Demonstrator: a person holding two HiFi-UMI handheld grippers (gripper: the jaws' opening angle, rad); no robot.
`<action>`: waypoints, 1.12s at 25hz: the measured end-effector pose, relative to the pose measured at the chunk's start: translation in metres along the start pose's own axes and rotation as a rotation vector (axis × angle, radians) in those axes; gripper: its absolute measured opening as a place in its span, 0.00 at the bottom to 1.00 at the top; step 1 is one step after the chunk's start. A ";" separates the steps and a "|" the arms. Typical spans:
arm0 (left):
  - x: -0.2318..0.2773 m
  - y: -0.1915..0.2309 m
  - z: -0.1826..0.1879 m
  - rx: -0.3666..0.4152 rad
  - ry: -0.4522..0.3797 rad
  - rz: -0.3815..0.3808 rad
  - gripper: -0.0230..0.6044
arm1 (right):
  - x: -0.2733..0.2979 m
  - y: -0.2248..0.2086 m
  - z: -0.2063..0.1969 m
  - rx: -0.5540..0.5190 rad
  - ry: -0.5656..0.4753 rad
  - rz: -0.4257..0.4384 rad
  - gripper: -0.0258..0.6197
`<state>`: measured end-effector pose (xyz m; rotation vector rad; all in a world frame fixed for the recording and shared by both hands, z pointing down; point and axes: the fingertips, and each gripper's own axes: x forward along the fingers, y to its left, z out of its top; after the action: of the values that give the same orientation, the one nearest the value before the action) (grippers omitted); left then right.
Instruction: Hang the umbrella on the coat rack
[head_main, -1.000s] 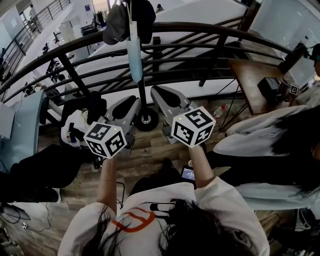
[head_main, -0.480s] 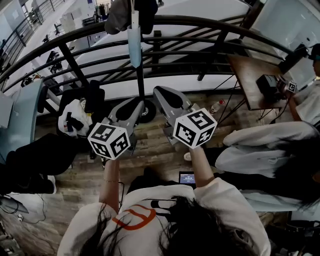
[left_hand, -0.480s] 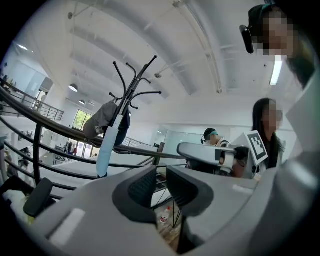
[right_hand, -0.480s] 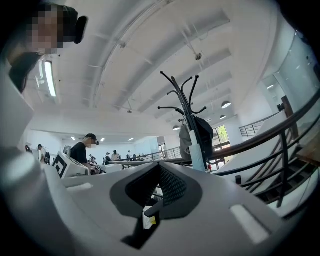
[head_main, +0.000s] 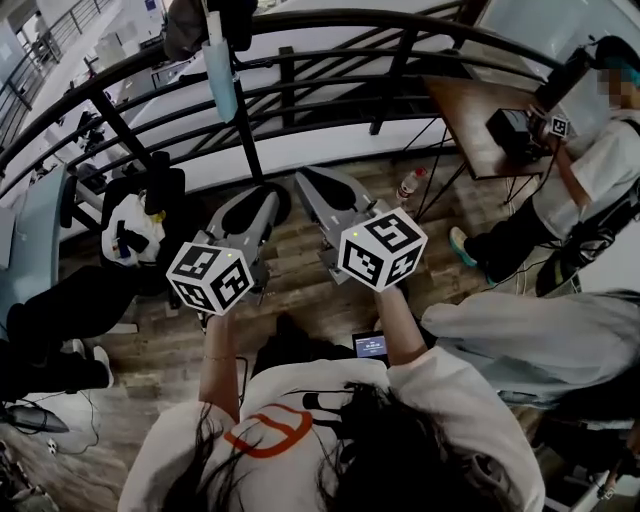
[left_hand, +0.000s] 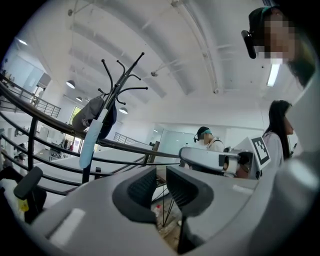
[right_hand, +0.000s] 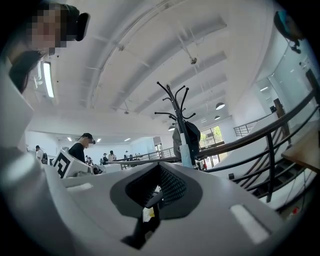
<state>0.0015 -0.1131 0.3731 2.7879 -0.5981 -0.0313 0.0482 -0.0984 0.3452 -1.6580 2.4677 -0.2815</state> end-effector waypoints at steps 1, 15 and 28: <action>0.000 -0.008 -0.004 0.001 0.004 -0.005 0.11 | -0.008 0.001 -0.002 0.002 -0.001 -0.004 0.05; -0.040 -0.068 -0.048 -0.016 0.041 0.022 0.11 | -0.080 0.030 -0.034 0.039 0.013 0.001 0.05; -0.078 -0.091 -0.068 -0.030 0.035 0.076 0.11 | -0.109 0.067 -0.052 0.034 0.038 0.055 0.05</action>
<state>-0.0282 0.0166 0.4092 2.7290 -0.6884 0.0237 0.0164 0.0311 0.3820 -1.5835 2.5167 -0.3491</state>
